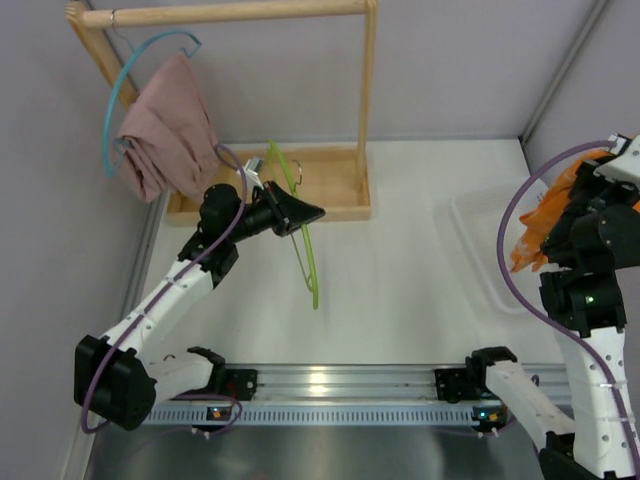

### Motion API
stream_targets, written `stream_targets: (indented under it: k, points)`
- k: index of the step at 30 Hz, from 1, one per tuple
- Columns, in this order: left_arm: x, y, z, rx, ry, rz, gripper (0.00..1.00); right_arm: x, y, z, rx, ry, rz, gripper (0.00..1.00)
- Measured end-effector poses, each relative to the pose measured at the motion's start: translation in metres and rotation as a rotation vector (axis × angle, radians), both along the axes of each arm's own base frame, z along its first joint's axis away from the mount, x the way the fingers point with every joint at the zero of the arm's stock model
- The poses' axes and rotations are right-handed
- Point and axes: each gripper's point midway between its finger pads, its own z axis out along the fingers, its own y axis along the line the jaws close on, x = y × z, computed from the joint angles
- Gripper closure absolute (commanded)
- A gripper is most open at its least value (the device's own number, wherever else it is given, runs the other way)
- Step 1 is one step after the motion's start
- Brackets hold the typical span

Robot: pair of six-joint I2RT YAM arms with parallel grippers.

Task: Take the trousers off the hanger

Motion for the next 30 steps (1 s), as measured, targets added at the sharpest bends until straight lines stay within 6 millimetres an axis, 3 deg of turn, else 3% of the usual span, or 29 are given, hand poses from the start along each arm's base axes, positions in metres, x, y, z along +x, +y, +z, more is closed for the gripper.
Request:
stream_targets:
  k: [9,14,19,27,30]
  points:
    - [0.001,0.0,0.001,-0.003,0.002,0.003,1.0,-0.04,-0.058,-0.056,-0.028,0.179,-0.321,1.0]
    - [0.001,0.0,0.001,-0.002,0.001,0.006,1.0,-0.04,-0.067,-0.101,-0.044,0.291,-0.373,1.0]
    - [0.001,0.0,0.001,-0.002,0.0,0.006,1.0,-0.008,-0.068,-0.139,-0.064,0.41,-0.346,1.0]
    - [-0.003,0.002,0.009,-0.008,-0.025,0.007,1.0,0.072,-0.063,-0.201,-0.092,0.549,-0.22,1.0]
    - [-0.005,0.003,0.011,-0.008,-0.038,0.006,1.0,0.102,-0.058,-0.237,-0.087,0.612,-0.146,0.88]
